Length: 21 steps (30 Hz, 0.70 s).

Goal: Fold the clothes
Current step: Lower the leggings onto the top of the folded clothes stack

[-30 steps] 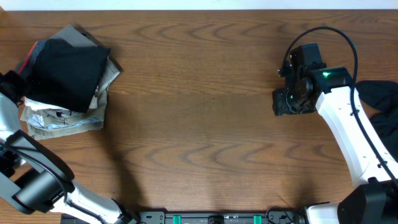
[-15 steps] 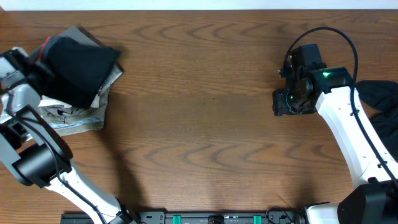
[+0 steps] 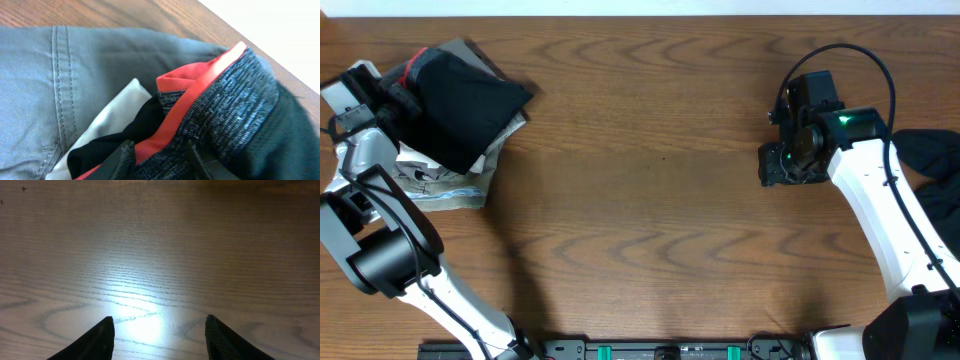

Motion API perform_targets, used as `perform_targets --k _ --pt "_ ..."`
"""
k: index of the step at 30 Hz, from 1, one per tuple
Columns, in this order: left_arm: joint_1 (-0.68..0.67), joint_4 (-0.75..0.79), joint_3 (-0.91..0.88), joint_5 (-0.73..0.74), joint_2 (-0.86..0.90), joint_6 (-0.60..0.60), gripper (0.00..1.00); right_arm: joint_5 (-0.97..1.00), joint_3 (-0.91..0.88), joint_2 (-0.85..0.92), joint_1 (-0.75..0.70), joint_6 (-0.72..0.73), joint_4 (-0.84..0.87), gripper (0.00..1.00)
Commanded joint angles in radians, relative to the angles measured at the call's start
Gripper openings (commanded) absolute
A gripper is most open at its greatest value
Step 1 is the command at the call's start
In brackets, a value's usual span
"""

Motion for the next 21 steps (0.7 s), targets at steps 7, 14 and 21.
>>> perform_targets --k 7,14,21 --pt "-0.018 -0.012 0.010 0.180 -0.220 -0.003 0.43 -0.003 0.002 -0.017 -0.003 0.014 0.008 0.57" --pt "-0.045 -0.222 0.008 0.185 -0.212 -0.036 0.45 -0.004 0.002 -0.017 -0.003 0.014 0.018 0.58" --pt "-0.083 -0.202 -0.006 0.185 -0.087 -0.036 0.47 -0.004 0.002 -0.017 -0.003 0.015 0.019 0.58"
